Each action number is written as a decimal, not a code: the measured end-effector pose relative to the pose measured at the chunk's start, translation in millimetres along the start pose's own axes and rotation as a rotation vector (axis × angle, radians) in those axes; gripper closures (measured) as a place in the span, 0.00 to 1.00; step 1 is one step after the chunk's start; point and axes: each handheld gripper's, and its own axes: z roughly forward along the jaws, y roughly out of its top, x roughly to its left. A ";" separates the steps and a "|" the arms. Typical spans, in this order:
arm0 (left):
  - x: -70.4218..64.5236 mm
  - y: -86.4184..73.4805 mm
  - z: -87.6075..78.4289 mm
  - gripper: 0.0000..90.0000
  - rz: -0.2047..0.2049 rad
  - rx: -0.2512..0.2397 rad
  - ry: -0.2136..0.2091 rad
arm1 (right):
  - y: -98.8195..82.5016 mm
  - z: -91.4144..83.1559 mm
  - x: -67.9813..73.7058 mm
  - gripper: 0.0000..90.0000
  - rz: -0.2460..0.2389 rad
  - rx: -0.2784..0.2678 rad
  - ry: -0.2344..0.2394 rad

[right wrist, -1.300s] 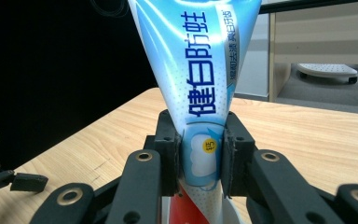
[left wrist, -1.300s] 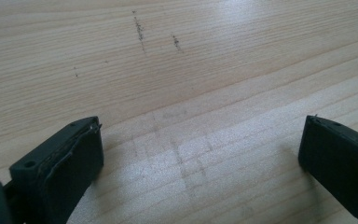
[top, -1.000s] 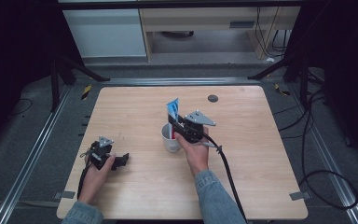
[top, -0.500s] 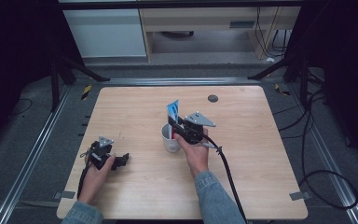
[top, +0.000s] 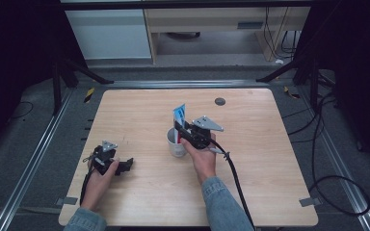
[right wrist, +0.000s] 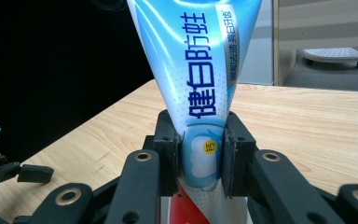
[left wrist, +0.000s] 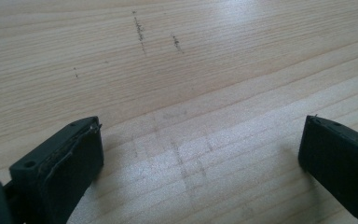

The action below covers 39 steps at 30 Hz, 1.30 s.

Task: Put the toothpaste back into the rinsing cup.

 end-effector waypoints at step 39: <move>0.0 0.1 0.1 0.00 0.000 0.000 0.000 | 8.7 -1.7 -4.1 0.74 -0.036 0.059 -0.026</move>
